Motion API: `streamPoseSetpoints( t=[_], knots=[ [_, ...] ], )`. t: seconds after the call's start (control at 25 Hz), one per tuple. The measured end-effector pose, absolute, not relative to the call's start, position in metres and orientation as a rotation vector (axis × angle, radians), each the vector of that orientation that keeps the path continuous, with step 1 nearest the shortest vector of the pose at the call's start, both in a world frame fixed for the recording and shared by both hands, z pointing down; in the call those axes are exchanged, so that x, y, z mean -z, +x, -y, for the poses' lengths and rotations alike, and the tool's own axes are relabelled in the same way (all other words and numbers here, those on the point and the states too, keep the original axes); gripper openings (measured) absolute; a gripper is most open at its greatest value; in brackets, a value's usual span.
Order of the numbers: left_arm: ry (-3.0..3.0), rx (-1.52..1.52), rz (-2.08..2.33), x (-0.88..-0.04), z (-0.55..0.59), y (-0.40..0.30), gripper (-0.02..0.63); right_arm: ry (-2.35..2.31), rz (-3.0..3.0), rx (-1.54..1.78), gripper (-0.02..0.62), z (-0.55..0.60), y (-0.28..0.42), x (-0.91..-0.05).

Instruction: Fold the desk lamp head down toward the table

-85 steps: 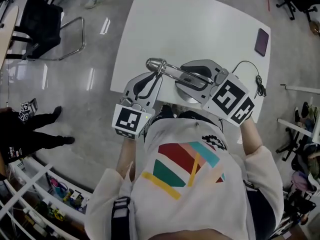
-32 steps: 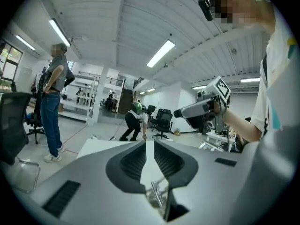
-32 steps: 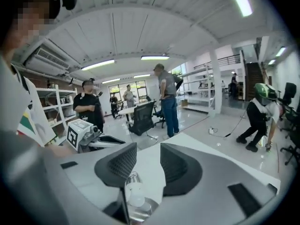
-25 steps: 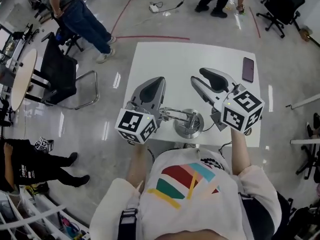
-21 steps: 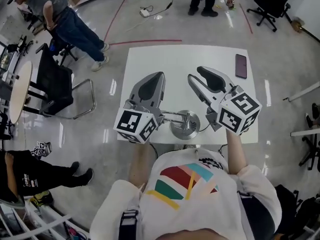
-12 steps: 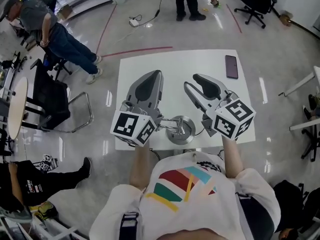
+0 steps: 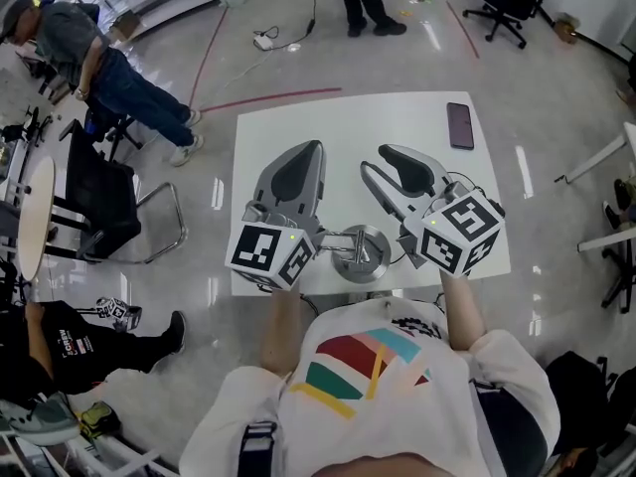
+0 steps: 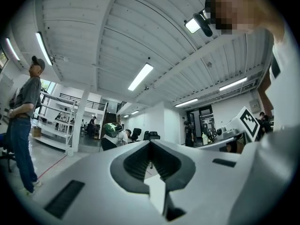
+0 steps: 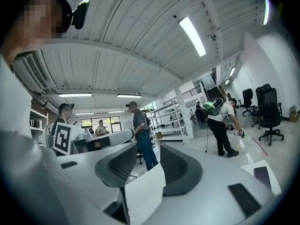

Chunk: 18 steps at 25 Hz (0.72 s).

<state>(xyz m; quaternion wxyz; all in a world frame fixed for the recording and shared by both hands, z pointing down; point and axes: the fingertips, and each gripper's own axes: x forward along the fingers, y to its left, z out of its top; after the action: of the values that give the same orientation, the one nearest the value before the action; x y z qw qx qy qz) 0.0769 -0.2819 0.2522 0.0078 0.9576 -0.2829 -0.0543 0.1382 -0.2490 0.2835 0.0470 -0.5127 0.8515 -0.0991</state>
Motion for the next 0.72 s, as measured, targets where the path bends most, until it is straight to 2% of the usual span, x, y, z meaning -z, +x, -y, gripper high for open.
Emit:
streamPoseSetpoints(
  t=[0.72],
  knots=[
    [3.005,0.145,0.898,-0.253,0.284,0.075,0.046,-1.636,-2.652,0.255,0.161,0.256,0.129,-0.292]
  ],
)
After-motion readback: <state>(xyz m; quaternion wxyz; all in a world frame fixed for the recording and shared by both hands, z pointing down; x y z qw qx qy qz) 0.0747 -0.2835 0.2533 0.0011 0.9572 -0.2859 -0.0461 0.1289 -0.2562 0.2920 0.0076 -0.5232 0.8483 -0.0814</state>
